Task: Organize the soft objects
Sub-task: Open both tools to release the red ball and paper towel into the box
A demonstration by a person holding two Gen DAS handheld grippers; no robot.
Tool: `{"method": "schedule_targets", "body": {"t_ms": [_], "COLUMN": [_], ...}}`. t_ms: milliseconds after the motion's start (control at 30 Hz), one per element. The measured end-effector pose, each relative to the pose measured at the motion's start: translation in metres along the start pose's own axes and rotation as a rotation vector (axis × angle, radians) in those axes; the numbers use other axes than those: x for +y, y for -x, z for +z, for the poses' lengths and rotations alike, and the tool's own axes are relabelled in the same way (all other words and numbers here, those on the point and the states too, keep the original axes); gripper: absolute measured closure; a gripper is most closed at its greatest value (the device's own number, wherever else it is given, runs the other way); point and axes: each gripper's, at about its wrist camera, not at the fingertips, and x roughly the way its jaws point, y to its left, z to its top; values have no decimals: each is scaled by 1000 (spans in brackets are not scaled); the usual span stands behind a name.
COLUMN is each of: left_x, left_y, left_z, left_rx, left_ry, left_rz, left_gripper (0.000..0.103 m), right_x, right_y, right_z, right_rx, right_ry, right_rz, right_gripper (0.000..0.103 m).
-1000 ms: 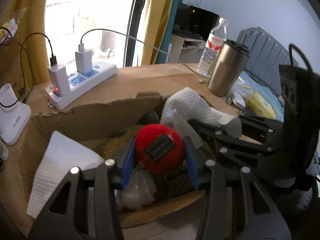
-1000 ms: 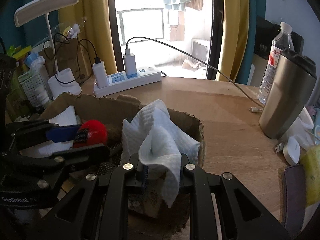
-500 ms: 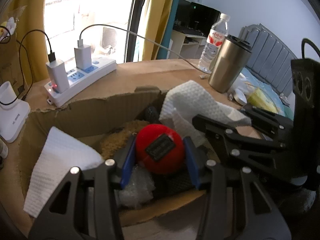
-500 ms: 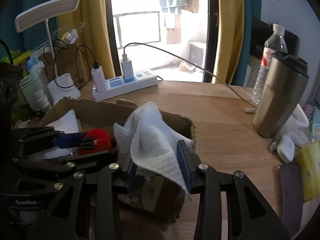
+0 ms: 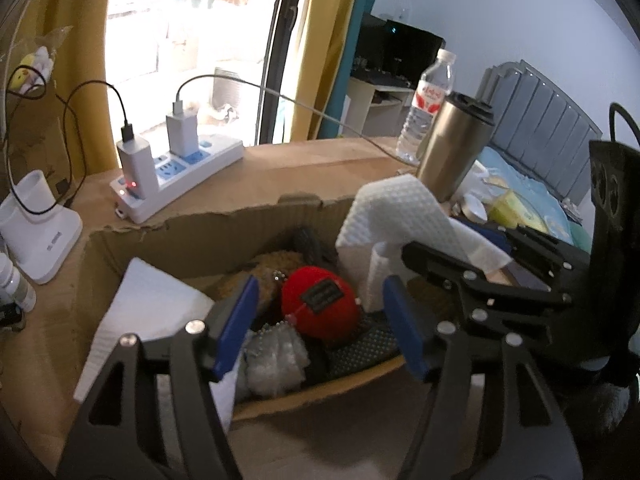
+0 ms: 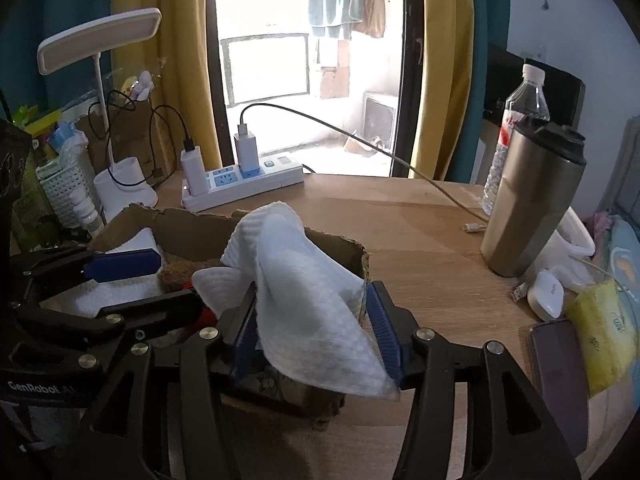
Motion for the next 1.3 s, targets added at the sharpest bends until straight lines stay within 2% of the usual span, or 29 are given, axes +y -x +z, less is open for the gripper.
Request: {"method": "schedule_targets", "body": {"t_ms": [667, 733, 800, 1167, 1300], "left_x": [-3, -2, -1, 21, 31], "left_y": [48, 48, 47, 40, 39], "left_z": [-16, -16, -15, -16, -15], "left_rx": [-71, -70, -72, -68, -76], "left_ry": [3, 6, 10, 52, 71], "left_rz": [13, 12, 10, 23, 33], "left_gripper": [36, 36, 36, 36, 36], "right_x": [14, 15, 15, 11, 12], "right_y": [40, 39, 36, 9, -2], "right_z": [-11, -11, -10, 7, 16], "right_rx": [-45, -41, -39, -52, -57], "right_ry": [-12, -14, -18, -62, -70], "right_rz": [-17, -14, 5, 41, 68], "right_gripper": [47, 42, 27, 25, 12]}}
